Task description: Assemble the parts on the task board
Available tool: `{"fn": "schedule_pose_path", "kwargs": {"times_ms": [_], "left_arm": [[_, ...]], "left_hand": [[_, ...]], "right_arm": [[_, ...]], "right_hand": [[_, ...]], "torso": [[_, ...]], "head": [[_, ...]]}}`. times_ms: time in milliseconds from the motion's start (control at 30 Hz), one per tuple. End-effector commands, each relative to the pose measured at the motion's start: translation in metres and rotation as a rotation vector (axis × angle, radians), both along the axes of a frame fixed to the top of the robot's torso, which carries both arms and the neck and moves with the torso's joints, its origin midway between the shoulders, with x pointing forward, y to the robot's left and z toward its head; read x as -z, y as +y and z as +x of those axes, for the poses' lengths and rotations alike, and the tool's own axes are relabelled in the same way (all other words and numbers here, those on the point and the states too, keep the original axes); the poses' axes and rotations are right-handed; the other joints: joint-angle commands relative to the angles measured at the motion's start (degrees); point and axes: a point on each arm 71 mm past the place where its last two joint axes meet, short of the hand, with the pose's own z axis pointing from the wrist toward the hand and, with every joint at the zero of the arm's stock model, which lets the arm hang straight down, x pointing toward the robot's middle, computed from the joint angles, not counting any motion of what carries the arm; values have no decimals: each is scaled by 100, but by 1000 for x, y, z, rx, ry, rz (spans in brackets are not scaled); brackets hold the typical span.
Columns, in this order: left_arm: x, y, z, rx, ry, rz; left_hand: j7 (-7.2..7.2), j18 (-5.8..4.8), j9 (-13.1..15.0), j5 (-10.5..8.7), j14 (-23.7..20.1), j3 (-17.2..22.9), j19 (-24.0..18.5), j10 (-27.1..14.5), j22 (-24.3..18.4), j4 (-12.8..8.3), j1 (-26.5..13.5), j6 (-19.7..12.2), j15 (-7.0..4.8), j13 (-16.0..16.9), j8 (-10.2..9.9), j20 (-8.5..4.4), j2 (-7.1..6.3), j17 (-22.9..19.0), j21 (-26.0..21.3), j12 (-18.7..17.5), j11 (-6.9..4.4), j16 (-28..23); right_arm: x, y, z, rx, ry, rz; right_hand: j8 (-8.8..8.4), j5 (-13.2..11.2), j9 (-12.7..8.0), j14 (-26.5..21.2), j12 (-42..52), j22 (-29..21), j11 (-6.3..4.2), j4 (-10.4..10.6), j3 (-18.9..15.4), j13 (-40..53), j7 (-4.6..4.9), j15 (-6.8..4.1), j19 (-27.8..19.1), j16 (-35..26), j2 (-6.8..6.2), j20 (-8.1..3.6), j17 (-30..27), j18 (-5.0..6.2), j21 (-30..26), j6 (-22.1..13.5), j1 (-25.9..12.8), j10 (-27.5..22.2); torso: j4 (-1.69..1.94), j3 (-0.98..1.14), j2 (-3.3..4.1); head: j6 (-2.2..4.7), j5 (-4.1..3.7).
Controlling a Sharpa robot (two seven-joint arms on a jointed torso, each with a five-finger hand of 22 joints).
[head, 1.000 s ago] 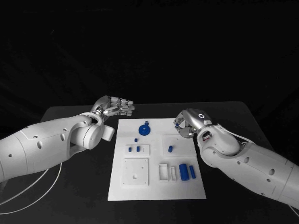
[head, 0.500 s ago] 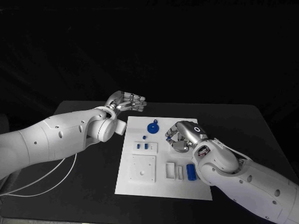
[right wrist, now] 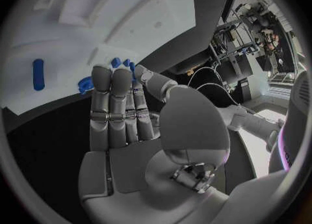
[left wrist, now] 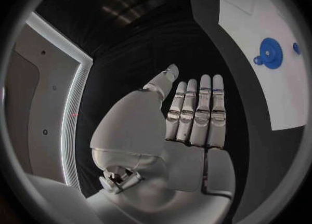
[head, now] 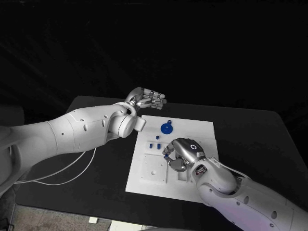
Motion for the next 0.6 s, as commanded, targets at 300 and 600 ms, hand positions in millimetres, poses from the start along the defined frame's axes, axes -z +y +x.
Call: {"fn": "schedule_pose_path", "kwargs": {"times_ms": [300,600], "left_arm": [[-1,-9,2,25,-13,-13],[-1,-10,2,28,-10,-13]], "left_hand": [[-19,91,1,25,30,22,-12,-5,-1,-18,-21,19,-16,0,-2,-13,63,2,38,17,-6,-10],[-18,91,1,20,17,13,-26,-13,-5,-12,-40,16,-10,0,0,-7,69,2,52,18,-3,-9]], "right_arm": [[15,11,-1,-25,-5,-44],[21,15,-3,-28,12,-60]], "right_hand": [[38,14,-6,12,34,221,-27,-102,-41,9,-18,-33,98,23,44,-2,6,94,81,51,18,64],[39,13,-7,8,34,309,-26,-111,-51,9,-16,-31,118,29,55,2,0,101,125,49,12,62]], "torso": [[12,-9,1],[2,-8,0]], "head": [[-182,261],[-215,333]]}}
